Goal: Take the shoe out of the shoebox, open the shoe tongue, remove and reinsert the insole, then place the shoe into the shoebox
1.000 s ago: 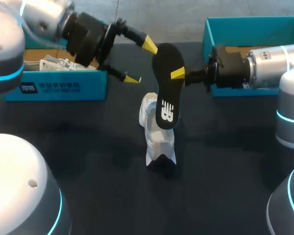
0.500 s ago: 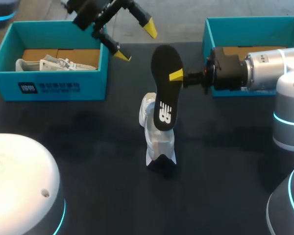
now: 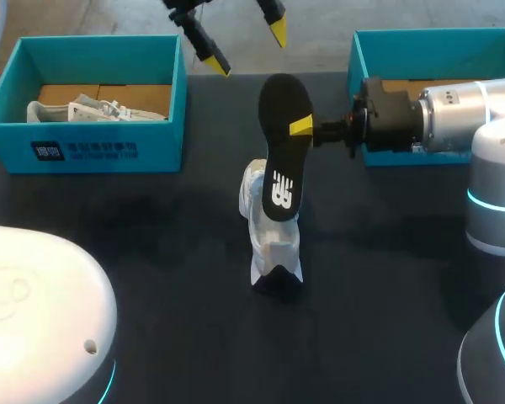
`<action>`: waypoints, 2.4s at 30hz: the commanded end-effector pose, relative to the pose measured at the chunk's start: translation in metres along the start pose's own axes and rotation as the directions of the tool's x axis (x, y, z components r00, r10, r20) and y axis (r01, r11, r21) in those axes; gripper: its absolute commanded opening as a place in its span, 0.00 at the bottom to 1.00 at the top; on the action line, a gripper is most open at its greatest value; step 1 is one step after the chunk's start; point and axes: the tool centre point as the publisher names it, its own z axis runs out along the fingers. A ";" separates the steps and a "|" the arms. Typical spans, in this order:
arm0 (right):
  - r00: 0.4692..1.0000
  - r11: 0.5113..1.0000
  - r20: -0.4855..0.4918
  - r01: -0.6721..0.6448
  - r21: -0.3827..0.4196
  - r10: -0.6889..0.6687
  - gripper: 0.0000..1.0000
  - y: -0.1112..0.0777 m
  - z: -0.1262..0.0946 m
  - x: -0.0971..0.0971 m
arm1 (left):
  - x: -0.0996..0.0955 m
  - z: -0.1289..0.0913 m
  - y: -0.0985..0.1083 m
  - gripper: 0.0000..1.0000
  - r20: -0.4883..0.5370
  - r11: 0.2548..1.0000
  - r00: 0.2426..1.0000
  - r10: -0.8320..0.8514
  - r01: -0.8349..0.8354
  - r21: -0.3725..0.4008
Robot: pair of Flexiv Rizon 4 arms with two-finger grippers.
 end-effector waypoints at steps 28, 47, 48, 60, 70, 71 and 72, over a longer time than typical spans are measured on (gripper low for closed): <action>0.999 1.000 -0.026 0.019 -0.010 -0.019 0.00 0.004 -0.003 0.000 | -0.025 0.001 0.043 1.00 -0.404 0.997 0.914 -0.044 0.012 -0.081; 0.999 1.000 -0.024 0.027 -0.001 -0.027 0.00 0.006 -0.011 0.001 | -0.029 0.011 0.035 1.00 -0.386 0.996 0.922 -0.023 -0.011 -0.085; 0.999 1.000 -0.024 0.027 0.000 -0.027 0.00 0.006 -0.011 0.001 | -0.029 0.012 0.034 1.00 -0.381 0.996 0.925 -0.020 -0.015 -0.088; 0.999 0.999 -0.029 0.032 0.004 -0.032 0.00 0.008 -0.014 0.000 | -0.026 0.029 0.027 1.00 -0.272 0.996 0.962 0.016 -0.038 -0.078; 0.999 0.999 -0.033 0.033 -0.009 -0.033 0.00 0.006 -0.020 -0.002 | -0.022 0.044 0.016 1.00 -0.034 0.983 0.991 0.129 -0.132 -0.131; 0.999 0.999 -0.033 0.033 -0.011 -0.034 0.00 0.006 -0.021 -0.003 | -0.022 0.045 0.013 1.00 -0.010 0.983 0.992 0.127 -0.127 -0.135; 0.999 0.999 -0.033 0.034 -0.015 -0.035 0.00 0.006 -0.022 -0.003 | -0.022 0.045 0.009 1.00 0.007 0.981 0.990 0.140 -0.138 -0.139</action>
